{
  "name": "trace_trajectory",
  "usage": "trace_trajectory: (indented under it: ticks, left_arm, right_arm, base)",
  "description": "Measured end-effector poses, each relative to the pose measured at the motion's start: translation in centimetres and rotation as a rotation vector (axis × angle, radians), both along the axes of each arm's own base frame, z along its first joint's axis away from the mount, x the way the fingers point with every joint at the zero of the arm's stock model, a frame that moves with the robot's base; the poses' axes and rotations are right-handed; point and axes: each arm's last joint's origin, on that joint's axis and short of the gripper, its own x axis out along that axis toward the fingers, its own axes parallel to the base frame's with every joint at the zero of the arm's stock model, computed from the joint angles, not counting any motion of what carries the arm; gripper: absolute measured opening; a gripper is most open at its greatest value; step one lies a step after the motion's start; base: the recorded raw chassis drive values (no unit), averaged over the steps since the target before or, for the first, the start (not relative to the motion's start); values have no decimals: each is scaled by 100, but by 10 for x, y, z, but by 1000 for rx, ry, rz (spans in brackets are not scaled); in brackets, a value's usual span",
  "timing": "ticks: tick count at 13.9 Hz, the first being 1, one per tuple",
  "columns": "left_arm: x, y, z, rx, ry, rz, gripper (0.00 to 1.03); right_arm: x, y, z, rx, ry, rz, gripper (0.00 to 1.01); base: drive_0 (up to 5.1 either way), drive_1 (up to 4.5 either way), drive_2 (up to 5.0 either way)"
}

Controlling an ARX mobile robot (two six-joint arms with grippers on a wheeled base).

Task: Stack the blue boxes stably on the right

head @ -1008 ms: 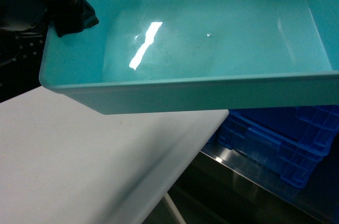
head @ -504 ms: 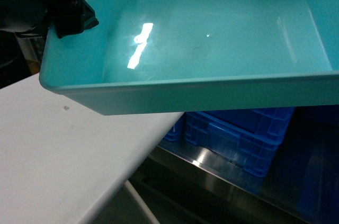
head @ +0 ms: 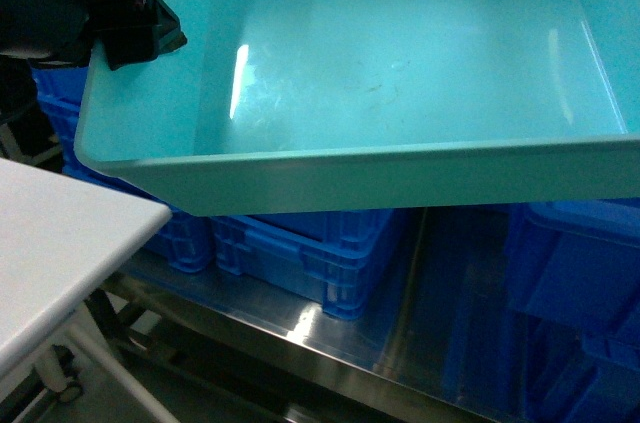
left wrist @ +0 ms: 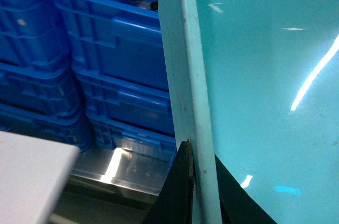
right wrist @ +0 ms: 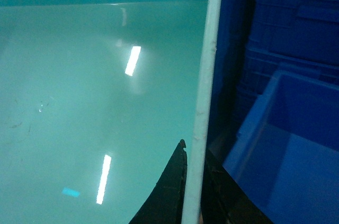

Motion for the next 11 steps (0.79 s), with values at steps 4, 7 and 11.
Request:
trace_trajectory:
  ticks: [4,7,11]
  left_arm:
    - [0,0,0,0,-1,0,2]
    - [0,0,0,0,0,0,2]
    - [0,-2,0,1,-1,-4,2]
  right_arm:
    - [0,0,0,0,0,0,7]
    - [0,0,0,0,1,0,7]
    - [0,-3,0,1,3,-5,7]
  base:
    - [-156,-156,-156]
    - [286,-364,-364]
    - [286,-364,-364]
